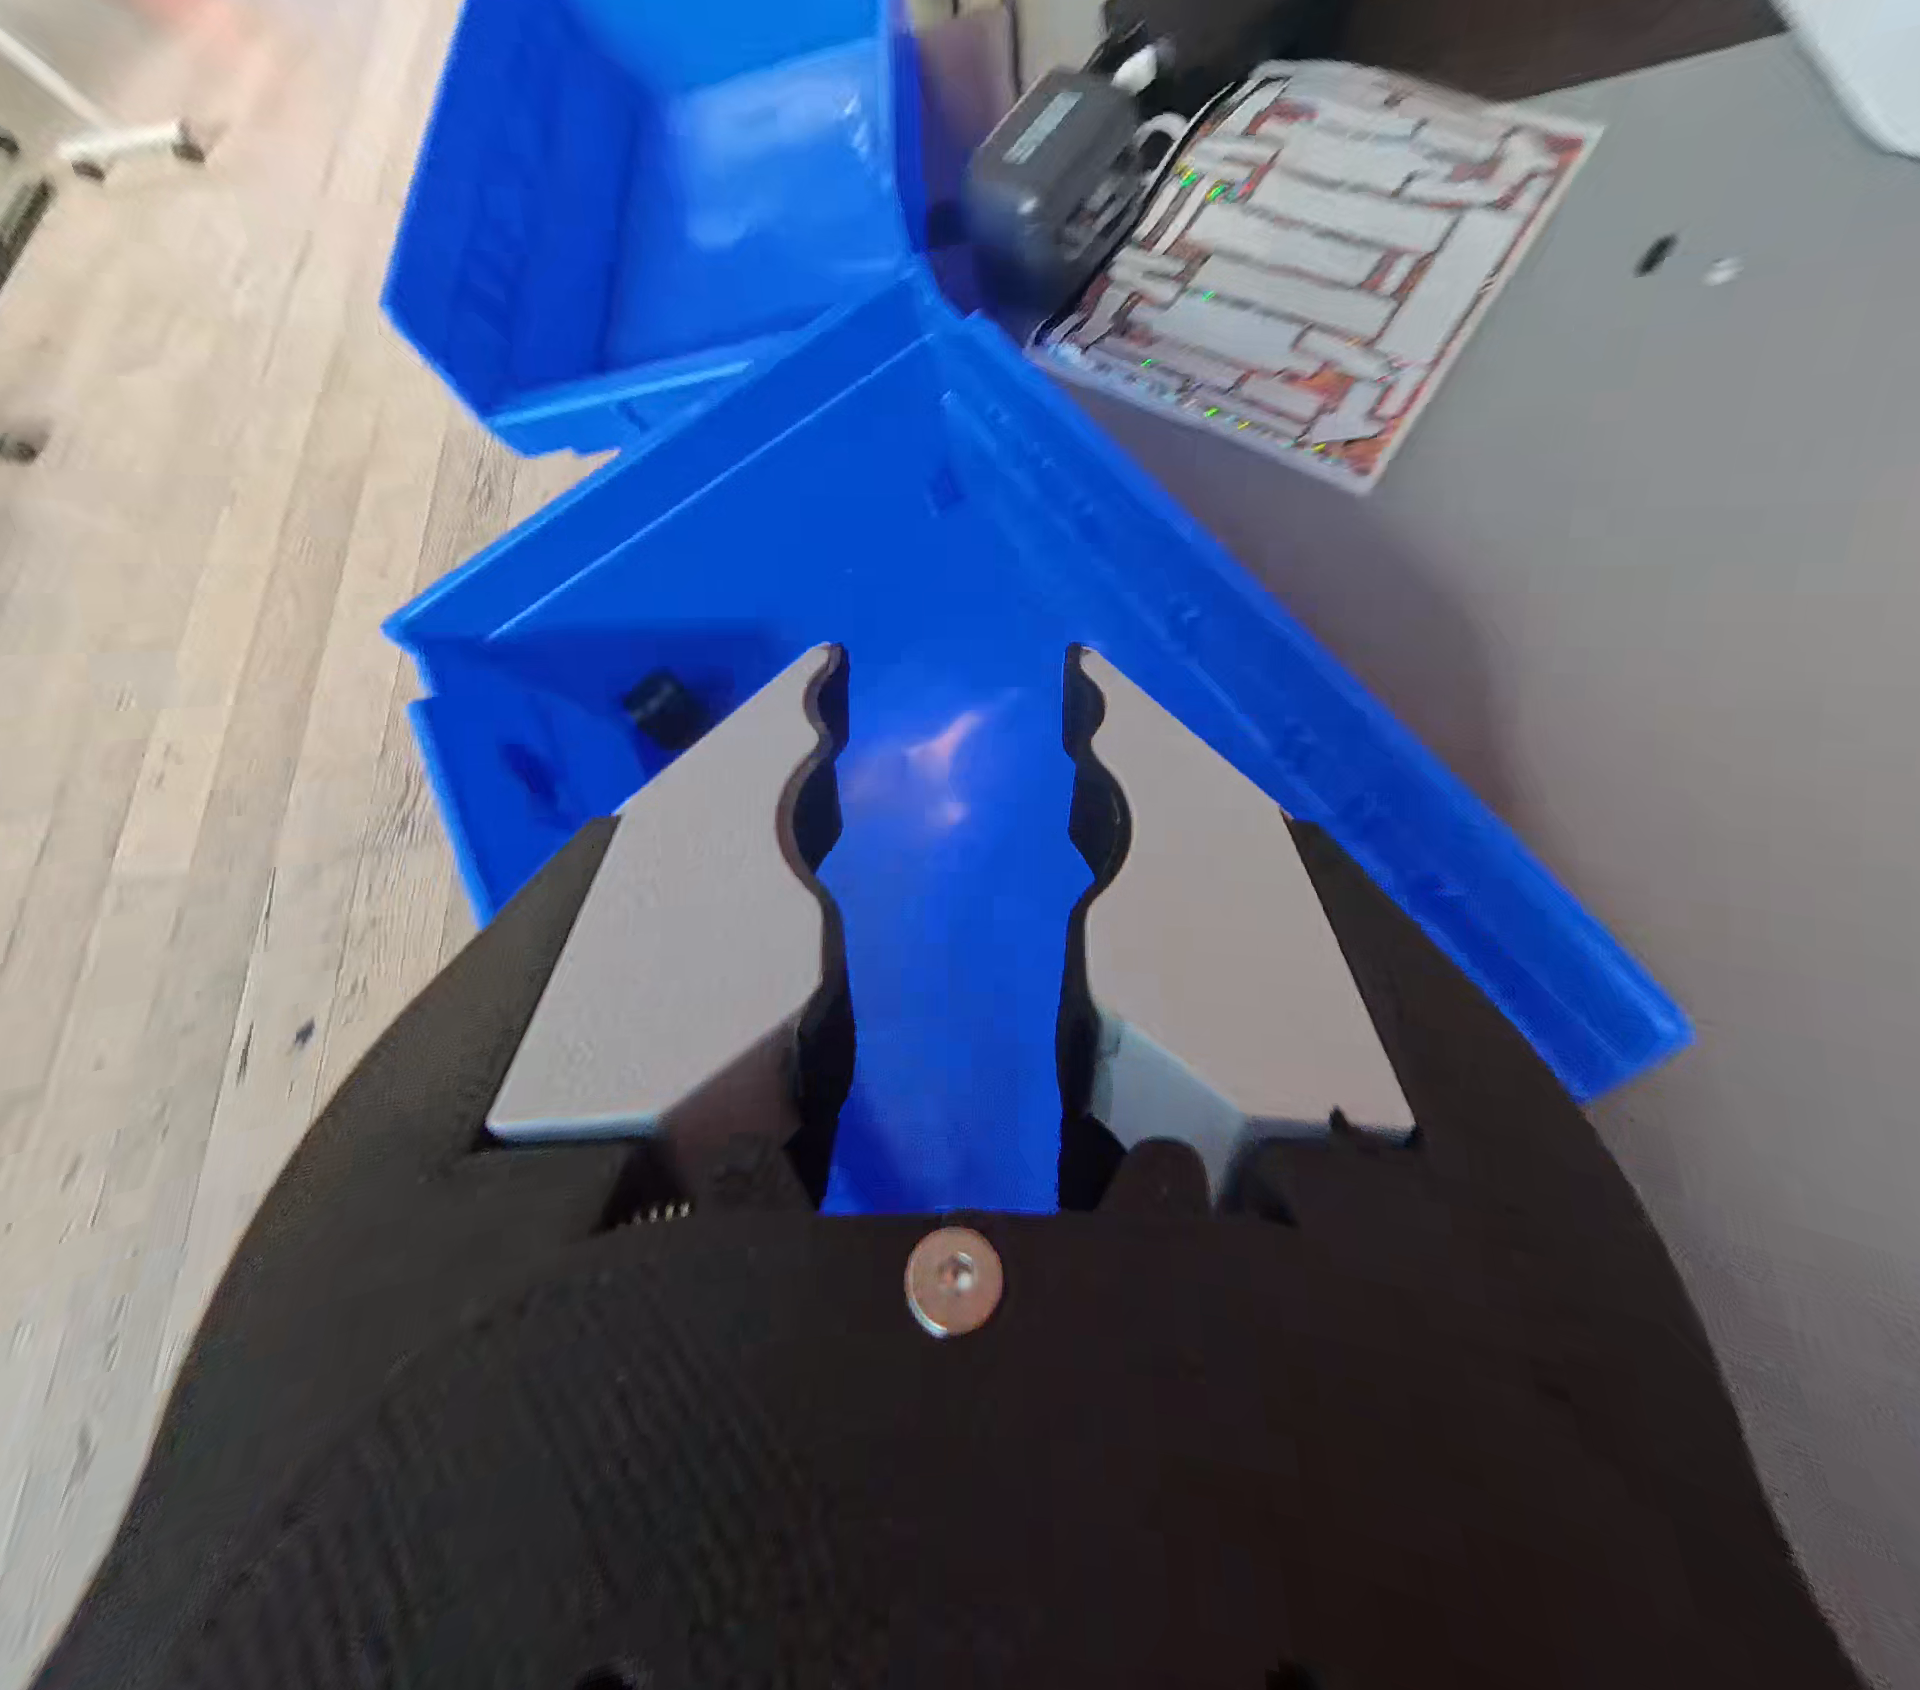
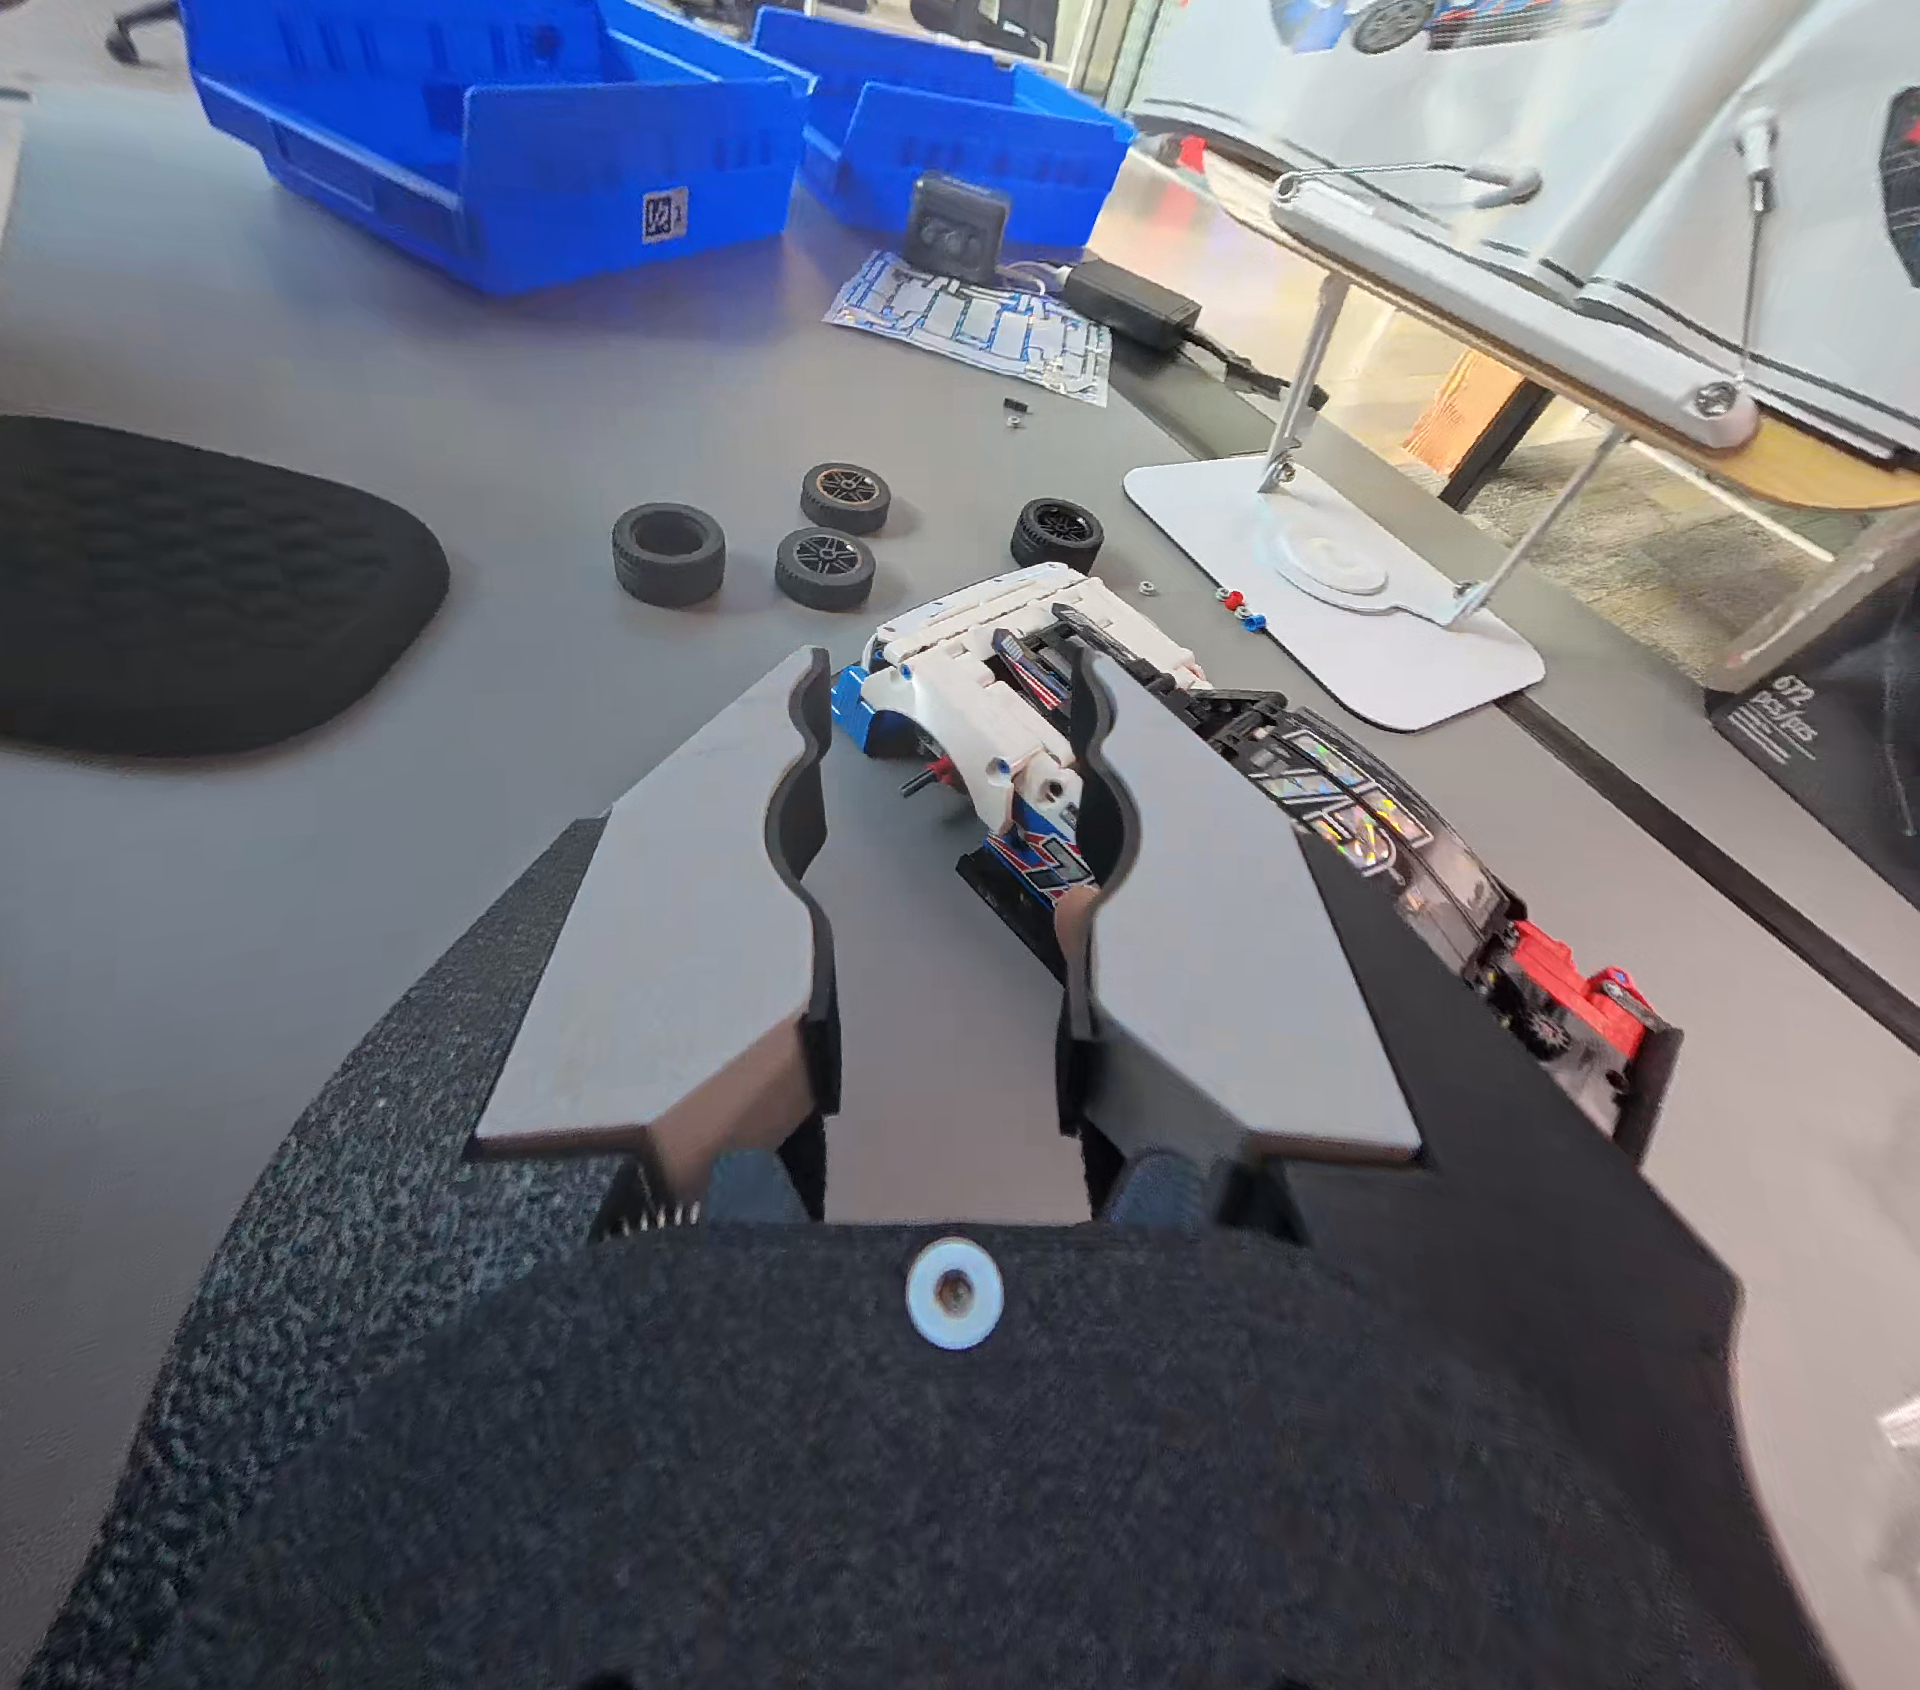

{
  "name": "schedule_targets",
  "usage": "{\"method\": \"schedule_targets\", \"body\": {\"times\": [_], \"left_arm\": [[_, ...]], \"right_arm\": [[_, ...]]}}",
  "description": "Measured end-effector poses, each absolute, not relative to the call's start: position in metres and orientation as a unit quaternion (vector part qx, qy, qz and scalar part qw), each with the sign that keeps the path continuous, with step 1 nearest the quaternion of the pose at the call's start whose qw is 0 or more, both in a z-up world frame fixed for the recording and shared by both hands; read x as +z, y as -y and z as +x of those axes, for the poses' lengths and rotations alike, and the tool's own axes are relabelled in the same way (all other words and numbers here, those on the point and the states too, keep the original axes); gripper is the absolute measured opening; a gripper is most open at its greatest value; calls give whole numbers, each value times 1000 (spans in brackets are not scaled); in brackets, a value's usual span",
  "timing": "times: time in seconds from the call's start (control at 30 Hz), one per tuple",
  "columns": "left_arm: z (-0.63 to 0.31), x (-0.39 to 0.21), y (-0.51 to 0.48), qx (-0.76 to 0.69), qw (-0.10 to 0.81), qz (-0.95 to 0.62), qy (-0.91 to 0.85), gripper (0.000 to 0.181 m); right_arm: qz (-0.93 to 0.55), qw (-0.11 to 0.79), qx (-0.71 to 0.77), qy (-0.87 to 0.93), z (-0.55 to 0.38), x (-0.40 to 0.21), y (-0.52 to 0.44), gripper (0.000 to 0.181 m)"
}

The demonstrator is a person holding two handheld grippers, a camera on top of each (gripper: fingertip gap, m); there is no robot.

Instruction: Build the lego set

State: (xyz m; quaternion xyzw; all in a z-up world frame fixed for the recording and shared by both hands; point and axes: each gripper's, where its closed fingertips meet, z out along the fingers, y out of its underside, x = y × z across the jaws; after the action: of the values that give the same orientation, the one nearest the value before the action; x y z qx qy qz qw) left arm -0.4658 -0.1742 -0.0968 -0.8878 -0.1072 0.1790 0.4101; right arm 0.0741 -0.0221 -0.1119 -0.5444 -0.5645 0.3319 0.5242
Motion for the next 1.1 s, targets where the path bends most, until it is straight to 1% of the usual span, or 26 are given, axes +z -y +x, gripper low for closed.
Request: {"method": "schedule_targets", "body": {"times": [0.07, 0.13, 0.23, 0.33, 0.4, 0.53, 0.67, 0.7, 0.73, 0.8, 0.83, 0.87, 0.97, 1.03, 1.1], "left_arm": [[-509, -116, 180, 204, 347, -904, 144, 44], [-542, -137, 180, 215, 304, -910, 183, 48], [-571, -166, 174, 214, 277, -903, 250, 61], [-587, -186, 173, 246, 245, -897, 275, 65], [-595, -198, 175, 277, 209, -899, 268, 63], [-603, -217, 177, 276, 159, -906, 278, 63], [-610, -229, 177, 267, 130, -911, 287, 53], [-612, -231, 177, 263, 129, -910, 293, 47], [-614, -231, 177, 264, 129, -908, 298, 45], [-618, -228, 179, 273, 127, -907, 294, 29], [-617, -227, 178, 270, 134, -908, 292, 28], [-616, -225, 177, 269, 138, -909, 286, 23], [-608, -216, 175, 279, 154, -914, 251, 21], [-596, -200, 168, 282, 191, -914, 222, 21], [-576, -174, 157, 274, 248, -908, 197, 20]], "right_arm": [[-547, 535, 342, 545, 79, -112, 15, 41], [-548, 540, 355, 532, 79, -111, 13, 39], [-545, 545, 354, 530, 77, -111, 11, 38], [-544, 543, 346, 538, 77, -115, 11, 37], [-545, 541, 350, 537, 79, -117, 11, 36], [-555, 533, 372, 519, 82, -119, 5, 34], [-563, 532, 377, 507, 86, -120, 0, 33], [-564, 533, 377, 505, 87, -121, -1, 32], [-565, 533, 377, 504, 88, -121, -2, 32], [-568, 531, 379, 502, 88, -122, -3, 31], [-568, 531, 381, 501, 88, -123, -3, 31], [-567, 532, 381, 500, 88, -123, -4, 30], [-565, 533, 381, 502, 86, -122, -4, 28], [-562, 534, 379, 506, 86, -122, -3, 28], [-560, 534, 380, 508, 85, -121, -2, 27]]}}
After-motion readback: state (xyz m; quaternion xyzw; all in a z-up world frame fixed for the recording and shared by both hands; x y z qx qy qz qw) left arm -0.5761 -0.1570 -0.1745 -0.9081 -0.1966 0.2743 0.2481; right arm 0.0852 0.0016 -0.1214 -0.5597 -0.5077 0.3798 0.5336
